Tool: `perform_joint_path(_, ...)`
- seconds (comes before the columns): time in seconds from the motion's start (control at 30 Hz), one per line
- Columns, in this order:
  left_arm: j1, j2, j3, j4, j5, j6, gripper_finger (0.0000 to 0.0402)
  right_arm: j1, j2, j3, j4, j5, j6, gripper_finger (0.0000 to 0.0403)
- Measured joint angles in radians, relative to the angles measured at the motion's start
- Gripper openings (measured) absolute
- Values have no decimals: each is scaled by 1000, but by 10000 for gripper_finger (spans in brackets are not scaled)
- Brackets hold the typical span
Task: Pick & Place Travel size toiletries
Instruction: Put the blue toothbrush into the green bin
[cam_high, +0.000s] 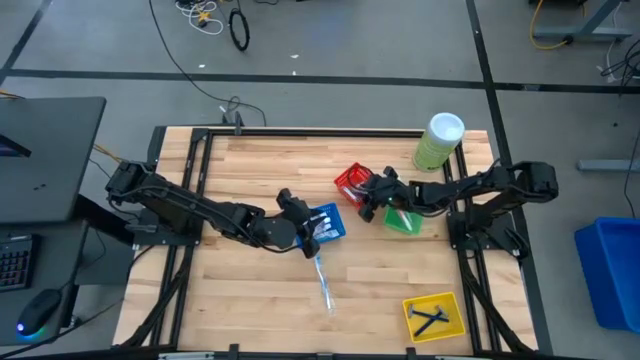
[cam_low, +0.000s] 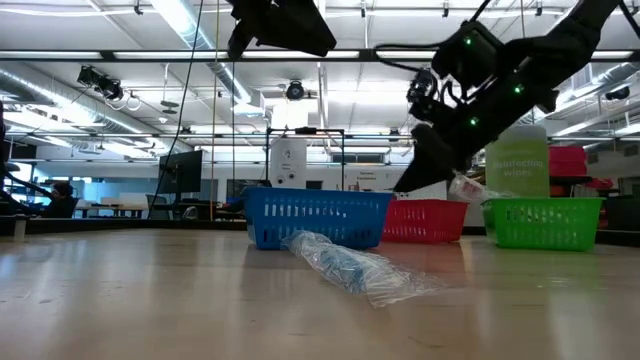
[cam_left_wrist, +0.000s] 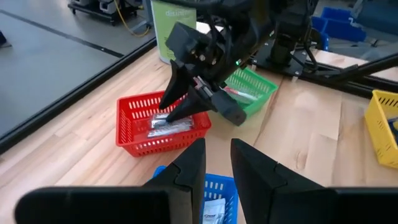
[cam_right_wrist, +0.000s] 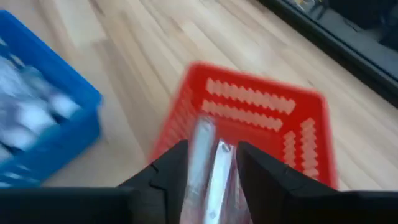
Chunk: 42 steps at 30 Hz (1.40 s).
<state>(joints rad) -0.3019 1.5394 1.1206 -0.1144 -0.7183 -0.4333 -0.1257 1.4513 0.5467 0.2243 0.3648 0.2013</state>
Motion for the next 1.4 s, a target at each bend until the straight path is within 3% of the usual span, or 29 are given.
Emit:
perform_joint_path(0.17,0,0,0,0,1,51,82,73,0,55,5,-7,0,162)
perform_joint_path(0.4,0,0,0,-1,1,149,82,243,0,109,23,-160,70,160)
perform_joint_path(0.57,0,0,0,-1,25,160,82,337,0,109,24,-270,234,156)
perform_joint_path(0.73,0,0,0,-9,207,238,82,411,0,109,20,-270,267,158)
perform_joint_path(0.87,0,0,0,-14,526,333,82,436,0,109,20,-271,251,154)
perform_joint_path(0.93,-2,1,0,-16,636,381,82,436,0,109,20,-270,251,152)
perform_joint_path(1.17,-15,117,0,-44,661,524,89,433,0,108,11,-270,250,150)
perform_joint_path(1.4,-15,266,6,-9,676,724,143,432,0,108,-27,-270,250,150)
